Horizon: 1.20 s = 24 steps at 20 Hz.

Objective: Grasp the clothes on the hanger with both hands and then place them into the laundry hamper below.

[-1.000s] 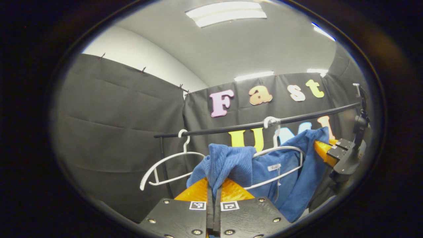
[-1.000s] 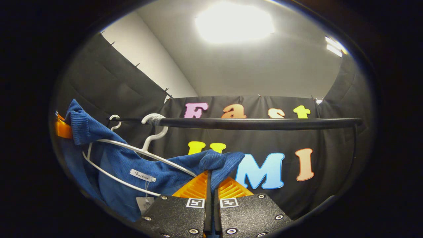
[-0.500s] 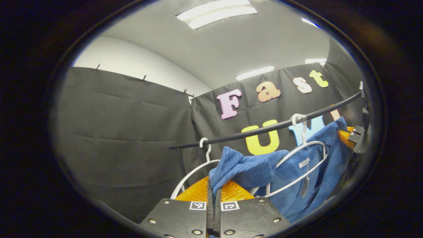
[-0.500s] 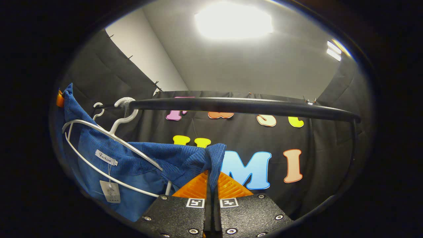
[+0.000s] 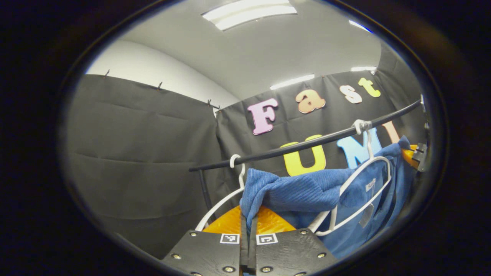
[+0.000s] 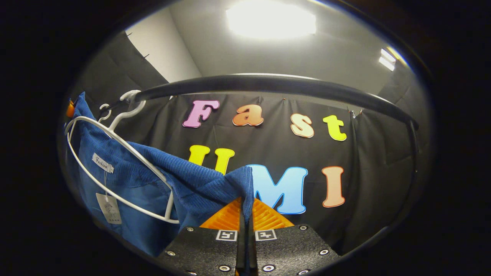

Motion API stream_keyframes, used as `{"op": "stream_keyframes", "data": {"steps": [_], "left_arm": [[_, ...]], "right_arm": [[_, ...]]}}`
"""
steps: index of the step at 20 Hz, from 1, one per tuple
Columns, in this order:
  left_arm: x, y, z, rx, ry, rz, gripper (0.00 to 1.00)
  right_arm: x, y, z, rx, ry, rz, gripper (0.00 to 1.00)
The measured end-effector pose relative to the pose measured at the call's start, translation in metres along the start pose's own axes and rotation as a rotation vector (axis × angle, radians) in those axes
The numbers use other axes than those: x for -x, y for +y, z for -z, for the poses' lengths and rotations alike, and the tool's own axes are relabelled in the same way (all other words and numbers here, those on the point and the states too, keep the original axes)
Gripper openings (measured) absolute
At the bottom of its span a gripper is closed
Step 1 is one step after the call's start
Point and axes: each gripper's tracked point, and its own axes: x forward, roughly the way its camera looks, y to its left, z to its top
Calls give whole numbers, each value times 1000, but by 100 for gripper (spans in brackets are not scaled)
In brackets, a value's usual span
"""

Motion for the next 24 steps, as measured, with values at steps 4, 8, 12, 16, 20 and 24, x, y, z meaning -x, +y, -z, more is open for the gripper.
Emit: {"op": "stream_keyframes", "data": {"steps": [4, 8, 12, 16, 20, 24], "left_arm": [[-20, -6, 35, 18, 82, 27, 1], [-21, -13, 64, 75, 135, 49, 5], [-16, -16, 85, 143, 174, 65, 1], [-3, -33, 99, 127, 182, 107, 1], [-6, -46, 120, 149, 225, 128, 5], [12, -54, 142, 105, 262, 136, 5]], "right_arm": [[-10, -8, 34, 27, 71, 19, 2], [-10, -8, 57, 55, 105, 12, 2], [-11, -9, 75, 84, 144, 13, 3], [-1, -14, 103, 78, 204, 27, 3], [24, -10, 139, 52, 293, 10, 2], [47, -6, 169, 68, 353, -2, 3]]}}
